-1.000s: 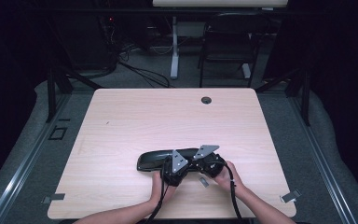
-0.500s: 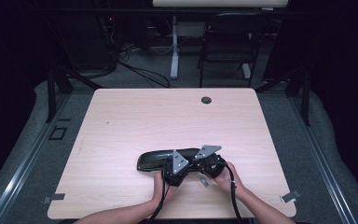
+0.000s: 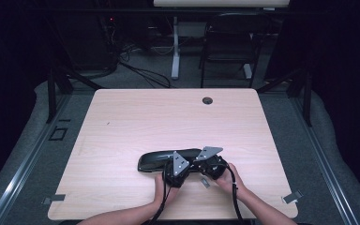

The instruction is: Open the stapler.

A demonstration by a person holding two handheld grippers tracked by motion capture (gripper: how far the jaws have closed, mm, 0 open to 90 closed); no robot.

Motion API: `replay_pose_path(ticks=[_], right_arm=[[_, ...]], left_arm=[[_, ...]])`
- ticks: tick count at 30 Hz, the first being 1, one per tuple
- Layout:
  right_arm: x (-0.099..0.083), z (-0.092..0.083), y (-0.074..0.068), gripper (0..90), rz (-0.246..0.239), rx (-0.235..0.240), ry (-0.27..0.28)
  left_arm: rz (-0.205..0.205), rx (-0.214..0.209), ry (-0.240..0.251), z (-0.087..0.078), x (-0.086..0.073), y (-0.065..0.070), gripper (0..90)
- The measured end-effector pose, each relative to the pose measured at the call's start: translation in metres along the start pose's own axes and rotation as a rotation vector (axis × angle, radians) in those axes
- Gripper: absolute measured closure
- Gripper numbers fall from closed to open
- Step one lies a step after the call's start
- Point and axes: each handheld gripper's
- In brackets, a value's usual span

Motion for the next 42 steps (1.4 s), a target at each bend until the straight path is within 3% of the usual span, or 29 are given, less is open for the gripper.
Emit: replay_pose_path(ticks=[1, 2, 3, 4, 7, 14, 20, 22, 35, 42], right_arm=[[0.000, 0.000, 0.000, 90.0, 0.000, 0.000, 0.000], [0.000, 0.000, 0.000, 90.0, 0.005, 0.004, 0.001], [0.000, 0.000, 0.000, 90.0, 0.006, 0.002, 0.003], [-0.001, 0.000, 0.000, 90.0, 0.003, 0.003, 0.001], [0.000, 0.000, 0.000, 90.0, 0.017, 0.003, 0.002], [0.000, 0.001, -0.001, 90.0, 0.006, -0.001, 0.004], [0.000, 0.002, -0.001, 90.0, 0.025, 0.008, 0.023], [0.001, 0.000, 0.001, 90.0, 0.005, 0.012, -0.004], [0.003, 0.001, 0.003, 90.0, 0.031, 0.029, -0.018], [0.005, 0.001, 0.002, 90.0, 0.023, 0.024, -0.028]], left_arm=[[0.000, 0.000, 0.000, 0.000, 0.000, 0.000, 90.0], [0.001, 0.016, 0.049, -0.002, 0.002, 0.001, 90.0], [0.001, 0.016, 0.049, -0.002, 0.002, 0.001, 90.0], [0.020, 0.023, 0.123, -0.009, 0.017, -0.002, 90.0], [0.009, 0.012, 0.161, -0.018, 0.029, -0.003, 90.0], [-0.008, 0.002, 0.113, -0.015, 0.026, -0.004, 90.0], [-0.009, 0.000, 0.112, -0.017, 0.028, -0.006, 90.0], [-0.021, -0.007, 0.107, -0.018, 0.028, -0.007, 90.0], [-0.067, -0.028, 0.100, -0.022, 0.033, -0.011, 90.0], [-0.059, -0.017, 0.124, -0.029, 0.038, -0.013, 90.0]])
Point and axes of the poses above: each handheld gripper's, and its own axes: z roughly forward along the jaws, x roughly out of its top, y roughly to its right, and after that the axes turned 6 degrees about -z, right-handed
